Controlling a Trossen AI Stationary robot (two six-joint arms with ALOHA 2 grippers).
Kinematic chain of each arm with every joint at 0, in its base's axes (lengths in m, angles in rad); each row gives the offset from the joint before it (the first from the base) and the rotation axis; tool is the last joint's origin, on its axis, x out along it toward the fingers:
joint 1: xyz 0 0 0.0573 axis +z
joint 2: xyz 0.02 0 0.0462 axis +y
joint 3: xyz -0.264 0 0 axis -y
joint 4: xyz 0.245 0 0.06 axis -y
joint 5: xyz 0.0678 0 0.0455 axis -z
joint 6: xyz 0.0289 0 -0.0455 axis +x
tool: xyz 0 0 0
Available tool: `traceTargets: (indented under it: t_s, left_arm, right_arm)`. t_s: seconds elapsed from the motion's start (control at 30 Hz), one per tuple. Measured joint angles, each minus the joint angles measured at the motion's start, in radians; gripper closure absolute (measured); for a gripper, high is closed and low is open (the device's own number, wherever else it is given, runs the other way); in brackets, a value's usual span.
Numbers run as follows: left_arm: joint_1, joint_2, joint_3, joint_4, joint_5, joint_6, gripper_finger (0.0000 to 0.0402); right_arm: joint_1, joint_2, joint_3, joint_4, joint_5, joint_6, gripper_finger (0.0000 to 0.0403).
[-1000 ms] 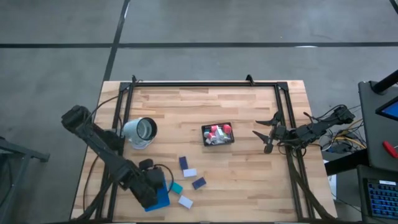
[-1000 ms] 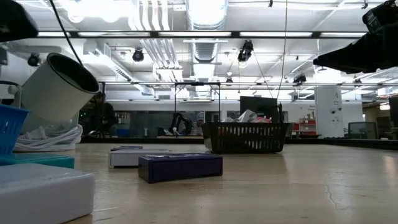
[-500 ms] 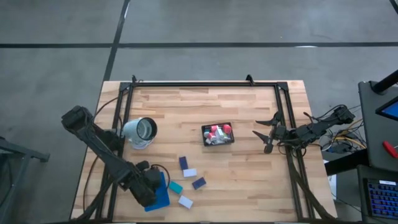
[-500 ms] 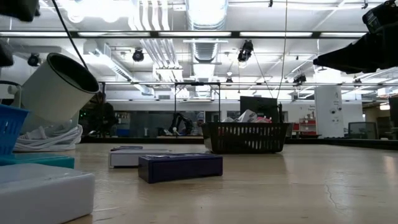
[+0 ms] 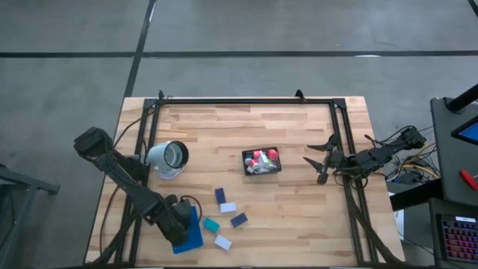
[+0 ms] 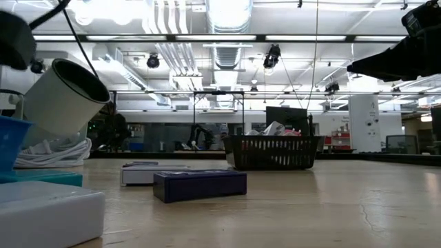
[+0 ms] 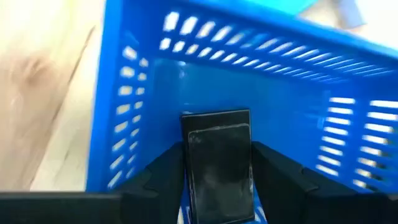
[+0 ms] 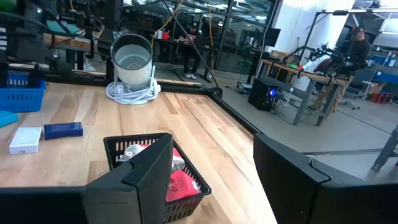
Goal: Pick & Place Office items
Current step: Put the black digital timer into the blue bin
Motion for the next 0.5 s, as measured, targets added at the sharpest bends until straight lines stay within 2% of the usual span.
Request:
traceTargets:
  t_s: [0.27,0.5]
  left_arm:
    - [0.0,0.0,-0.022,0.027,0.02,-0.03,0.0225]
    - [0.0,-0.002,-0.015,0.033,0.02,-0.019,0.0181]
  right_arm:
    - [0.0,0.0,0.0,0.0,0.0,-0.002,0.0186]
    - [0.0,0.0,0.0,0.0,0.0,0.0,0.0186]
